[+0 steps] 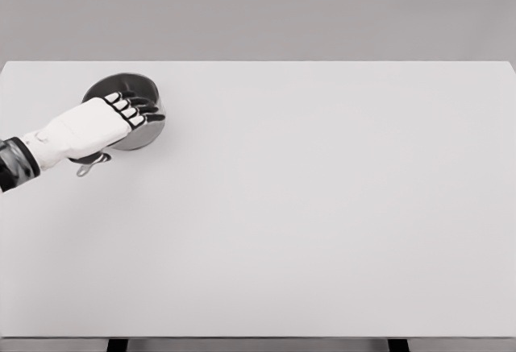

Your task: Rotate pot handle

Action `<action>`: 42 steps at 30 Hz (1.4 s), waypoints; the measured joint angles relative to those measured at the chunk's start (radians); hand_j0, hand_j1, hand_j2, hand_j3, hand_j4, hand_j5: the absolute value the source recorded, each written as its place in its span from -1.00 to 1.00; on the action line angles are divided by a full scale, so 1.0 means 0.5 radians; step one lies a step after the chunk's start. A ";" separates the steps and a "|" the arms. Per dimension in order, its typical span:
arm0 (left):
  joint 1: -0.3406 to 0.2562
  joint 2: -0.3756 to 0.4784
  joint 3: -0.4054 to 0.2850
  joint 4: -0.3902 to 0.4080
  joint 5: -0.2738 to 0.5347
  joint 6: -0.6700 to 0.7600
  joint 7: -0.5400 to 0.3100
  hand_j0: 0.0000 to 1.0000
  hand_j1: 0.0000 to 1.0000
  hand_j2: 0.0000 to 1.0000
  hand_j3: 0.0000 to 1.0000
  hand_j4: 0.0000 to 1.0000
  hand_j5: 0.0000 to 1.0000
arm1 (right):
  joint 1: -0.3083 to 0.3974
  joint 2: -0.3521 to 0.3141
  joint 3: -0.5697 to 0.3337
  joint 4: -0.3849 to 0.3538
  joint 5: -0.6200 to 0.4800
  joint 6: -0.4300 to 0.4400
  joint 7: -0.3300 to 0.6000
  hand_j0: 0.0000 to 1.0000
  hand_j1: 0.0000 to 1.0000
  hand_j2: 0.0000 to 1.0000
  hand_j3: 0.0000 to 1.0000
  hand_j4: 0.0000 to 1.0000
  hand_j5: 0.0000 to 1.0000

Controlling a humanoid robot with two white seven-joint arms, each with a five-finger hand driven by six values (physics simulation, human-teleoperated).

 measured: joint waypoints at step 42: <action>0.089 0.129 0.149 0.029 0.001 0.000 0.003 1.00 1.00 1.00 1.00 1.00 1.00 | 0.000 0.000 0.000 0.000 0.000 0.000 0.000 1.00 1.00 1.00 1.00 1.00 1.00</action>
